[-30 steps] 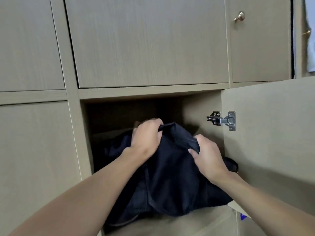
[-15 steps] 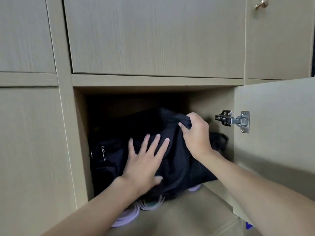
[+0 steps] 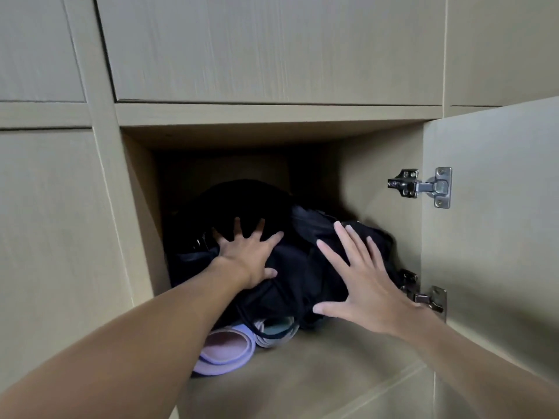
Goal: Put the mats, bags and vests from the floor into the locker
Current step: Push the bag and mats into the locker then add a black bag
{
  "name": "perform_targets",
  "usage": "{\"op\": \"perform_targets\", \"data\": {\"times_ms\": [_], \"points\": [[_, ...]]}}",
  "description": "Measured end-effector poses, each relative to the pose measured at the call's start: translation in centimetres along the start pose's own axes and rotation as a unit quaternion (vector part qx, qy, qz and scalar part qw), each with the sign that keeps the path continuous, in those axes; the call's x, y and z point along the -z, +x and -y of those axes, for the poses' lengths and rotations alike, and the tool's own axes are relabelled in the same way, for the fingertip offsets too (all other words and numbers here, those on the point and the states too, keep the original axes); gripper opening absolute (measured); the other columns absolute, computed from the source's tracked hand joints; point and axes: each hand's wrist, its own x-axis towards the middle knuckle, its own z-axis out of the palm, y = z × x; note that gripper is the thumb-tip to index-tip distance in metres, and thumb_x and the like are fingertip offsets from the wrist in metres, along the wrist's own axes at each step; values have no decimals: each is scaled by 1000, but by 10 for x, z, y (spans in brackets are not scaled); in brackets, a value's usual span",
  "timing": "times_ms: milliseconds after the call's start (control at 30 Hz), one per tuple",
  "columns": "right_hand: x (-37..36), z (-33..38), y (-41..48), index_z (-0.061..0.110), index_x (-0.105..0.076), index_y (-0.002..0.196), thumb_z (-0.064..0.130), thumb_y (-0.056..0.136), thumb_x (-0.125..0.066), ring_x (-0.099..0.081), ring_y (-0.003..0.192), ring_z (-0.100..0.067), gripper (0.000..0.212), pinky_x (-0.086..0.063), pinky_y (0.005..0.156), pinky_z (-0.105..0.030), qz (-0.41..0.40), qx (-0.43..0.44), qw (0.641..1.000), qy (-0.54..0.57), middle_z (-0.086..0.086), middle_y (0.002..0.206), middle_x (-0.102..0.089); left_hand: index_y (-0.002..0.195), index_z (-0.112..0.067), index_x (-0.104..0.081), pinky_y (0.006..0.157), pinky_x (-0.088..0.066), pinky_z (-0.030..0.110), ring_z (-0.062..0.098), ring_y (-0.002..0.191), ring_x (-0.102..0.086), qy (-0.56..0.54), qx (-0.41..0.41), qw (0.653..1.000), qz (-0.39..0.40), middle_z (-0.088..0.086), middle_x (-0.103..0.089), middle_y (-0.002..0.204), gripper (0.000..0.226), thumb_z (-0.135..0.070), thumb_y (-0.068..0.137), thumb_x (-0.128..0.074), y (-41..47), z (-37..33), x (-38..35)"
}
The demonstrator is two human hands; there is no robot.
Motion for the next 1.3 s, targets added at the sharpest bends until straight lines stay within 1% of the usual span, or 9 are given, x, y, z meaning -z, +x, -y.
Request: {"op": "perform_targets", "data": {"times_ms": [233, 367, 467, 600, 733, 833, 1133, 1200, 1300], "points": [[-13, -15, 12, 35, 16, 152, 84, 61, -56, 32, 144, -27, 126, 9, 119, -53, 44, 60, 991, -107, -12, 154, 38, 153, -47, -4, 103, -4, 82, 49, 147, 14, -1, 14, 1000, 21, -1, 12, 166, 77, -59, 94, -51, 18, 9, 2], [-32, -23, 24, 33, -11, 155, 75, 49, -74, -3, 150, -38, 130, -15, 115, -64, 24, 60, 983, -171, -24, 161, 6, 153, -45, -5, 104, -2, 82, 47, 147, 16, -6, 5, 1000, 20, -1, 12, 166, 73, -55, 96, -50, 24, 8, 1], [-36, -30, 49, 33, -11, 154, 75, 51, -74, -15, 149, -38, 128, -22, 111, -65, 9, 42, 981, -191, -22, 162, 0, 154, -44, -6, 107, -2, 79, 41, 150, 12, -39, 1, 999, 4, -3, 6, 166, 70, -45, 99, -50, 29, 8, 7], [-27, -42, 83, 33, -18, 152, 73, 59, -72, -30, 144, -35, 114, -31, 107, -62, -21, 29, 980, -197, -15, 162, -14, 155, -31, -16, 115, -13, 66, 28, 151, -14, -179, -28, 979, -97, 1, -23, 162, 66, -37, 98, -48, 29, -9, 34], [-19, -44, 110, 28, -25, 151, 72, 61, -71, -36, 142, -28, 111, -21, 109, -59, -69, -39, 979, -186, -9, 159, -28, 157, -26, 1, 118, -7, 62, 23, 153, -1, -75, -83, 991, -67, -1, -5, 166, 113, -74, 75, -61, 17, -19, 28], [-22, -42, 115, 24, -31, 151, 72, 64, -69, -34, 143, -26, 106, -13, 112, -59, -95, -67, 975, -187, -8, 157, -32, 153, -40, 12, 116, -2, 66, 26, 152, 8, 4, -77, 995, -69, -1, 3, 166, 119, -70, 70, -68, 24, -5, 9], [-50, -32, 65, 19, -27, 152, 47, 76, -73, -27, 146, -29, 94, -21, 117, -53, -176, -104, 974, -94, -12, 159, -26, 145, -56, 20, 114, -5, 70, 34, 152, 5, 22, -71, 994, -82, -5, 7, 166, 109, -52, 83, -69, 69, 17, -9], [-69, -24, 39, 25, -14, 155, 44, 83, -67, -20, 149, -26, 92, -19, 118, -47, -147, -112, 983, -14, -8, 163, -14, 145, -56, 21, 112, -5, 73, 37, 151, 4, 2, -42, 997, -71, -3, 4, 166, 106, -51, 85, -67, 86, 27, 2], [-96, -13, 17, 43, 26, 145, 51, 94, -49, 7, 151, -18, 91, -1, 120, -34, -33, -120, 989, 84, 6, 159, 24, 142, -55, 29, 111, -3, 75, 35, 151, 8, -7, -58, 991, -121, 0, 15, 165, 113, -32, 87, -67, 96, 9, 0]]}}
